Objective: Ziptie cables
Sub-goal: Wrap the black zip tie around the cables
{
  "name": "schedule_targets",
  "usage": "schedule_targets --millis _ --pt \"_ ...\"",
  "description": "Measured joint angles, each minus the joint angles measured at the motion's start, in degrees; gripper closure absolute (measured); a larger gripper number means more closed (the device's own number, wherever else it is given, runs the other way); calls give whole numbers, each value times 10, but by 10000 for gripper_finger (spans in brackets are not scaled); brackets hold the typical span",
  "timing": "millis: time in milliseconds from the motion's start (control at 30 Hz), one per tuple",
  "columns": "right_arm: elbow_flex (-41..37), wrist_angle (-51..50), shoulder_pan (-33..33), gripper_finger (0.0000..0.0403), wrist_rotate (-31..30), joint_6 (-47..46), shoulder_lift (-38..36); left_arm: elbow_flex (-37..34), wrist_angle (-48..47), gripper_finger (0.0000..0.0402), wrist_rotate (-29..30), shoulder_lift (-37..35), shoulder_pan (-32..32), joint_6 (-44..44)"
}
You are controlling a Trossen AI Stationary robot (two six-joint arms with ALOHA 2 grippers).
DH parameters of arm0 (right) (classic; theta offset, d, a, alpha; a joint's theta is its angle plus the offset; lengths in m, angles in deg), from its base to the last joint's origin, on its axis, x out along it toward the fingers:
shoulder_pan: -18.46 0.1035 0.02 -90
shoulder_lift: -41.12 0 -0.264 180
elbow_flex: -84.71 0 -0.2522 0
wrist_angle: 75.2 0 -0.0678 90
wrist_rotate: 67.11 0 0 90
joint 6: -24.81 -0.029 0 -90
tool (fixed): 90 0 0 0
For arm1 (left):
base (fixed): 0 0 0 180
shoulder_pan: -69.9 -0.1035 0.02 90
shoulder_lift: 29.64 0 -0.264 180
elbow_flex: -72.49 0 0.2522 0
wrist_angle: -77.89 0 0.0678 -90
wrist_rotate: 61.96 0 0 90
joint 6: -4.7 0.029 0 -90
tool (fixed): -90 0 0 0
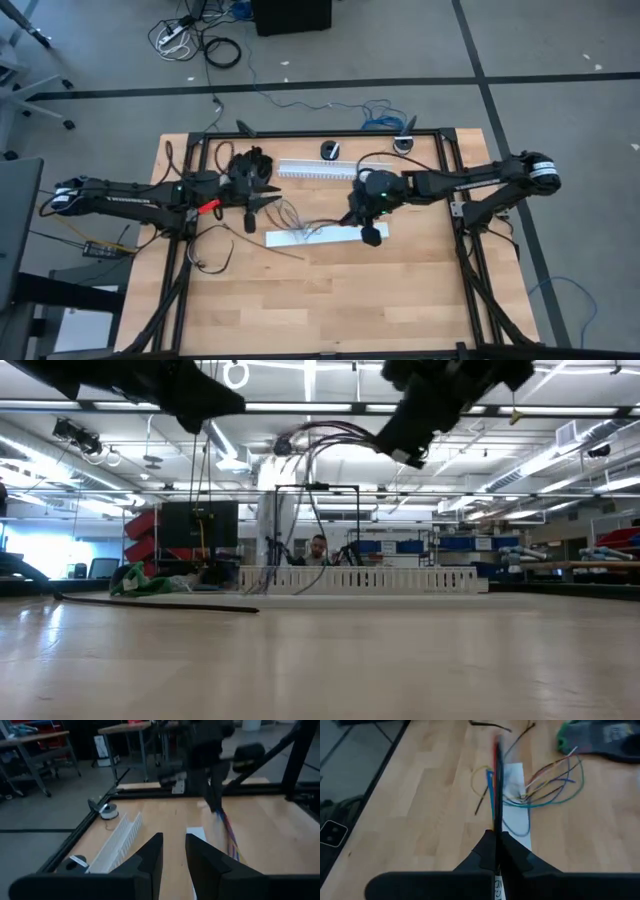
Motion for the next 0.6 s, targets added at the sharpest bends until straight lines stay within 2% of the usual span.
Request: schedule_targets --millis 167,333,467,600 --pt "93 -11 -5 402 55 23 115 -1 -22 324 9 -57 0 1" --pt "245 -64 8 403 96 69 217 -14 -42 324 4 -107 0 0" --pt "394 -130 32 402 95 119 266 -22 -56 324 3 -119 0 -2" --pt "523 -189 54 402 93 138 282 -23 -57 324 2 -120 0 -3"
